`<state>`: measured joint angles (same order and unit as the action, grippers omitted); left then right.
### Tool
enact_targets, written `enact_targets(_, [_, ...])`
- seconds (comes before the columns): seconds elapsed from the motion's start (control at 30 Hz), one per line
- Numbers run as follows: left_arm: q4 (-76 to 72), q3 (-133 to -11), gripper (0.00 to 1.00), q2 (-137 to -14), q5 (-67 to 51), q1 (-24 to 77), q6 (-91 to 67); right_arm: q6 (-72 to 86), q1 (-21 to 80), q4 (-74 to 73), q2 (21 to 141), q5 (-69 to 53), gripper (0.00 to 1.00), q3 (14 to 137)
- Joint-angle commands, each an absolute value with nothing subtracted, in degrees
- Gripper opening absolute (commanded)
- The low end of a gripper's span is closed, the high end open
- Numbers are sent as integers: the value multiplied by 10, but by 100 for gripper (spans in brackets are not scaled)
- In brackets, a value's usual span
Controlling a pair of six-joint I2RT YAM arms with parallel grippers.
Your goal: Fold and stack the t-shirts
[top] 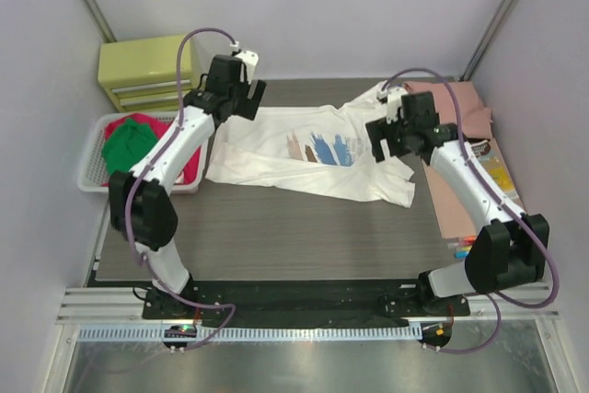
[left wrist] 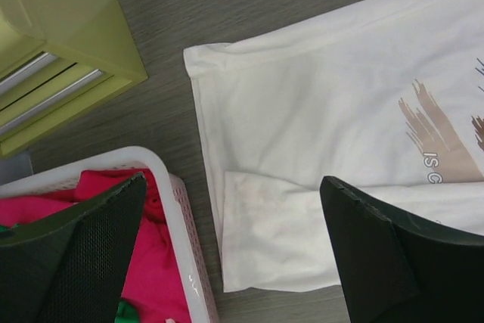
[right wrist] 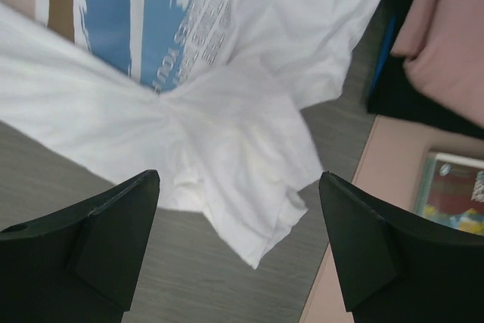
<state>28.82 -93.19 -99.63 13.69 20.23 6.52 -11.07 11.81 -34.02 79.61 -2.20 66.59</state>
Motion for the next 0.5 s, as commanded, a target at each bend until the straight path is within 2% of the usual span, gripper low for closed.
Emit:
enact_targets(0.0, [416, -1100, 97, -1099, 118, 188, 55, -106, 90, -403, 895, -28, 93, 857])
enact_targets(0.07, [479, -1185, 96, -1163, 109, 187, 47, -104, 90, -439, 945, -35, 94, 962])
enact_targets(0.23, [508, -1245, 97, -1237, 86, 175, 22, -89, 90, -504, 1099, -53, 97, 1129])
enact_targets(0.37, [536, -1289, 97, -1313, 88, 154, 12, -76, 90, -511, 1189, -74, 98, 1180])
enact_targets(0.47, [513, -1264, 97, -1332, 92, 142, 15, -70, 89, -478, 1229, -64, 98, 1187])
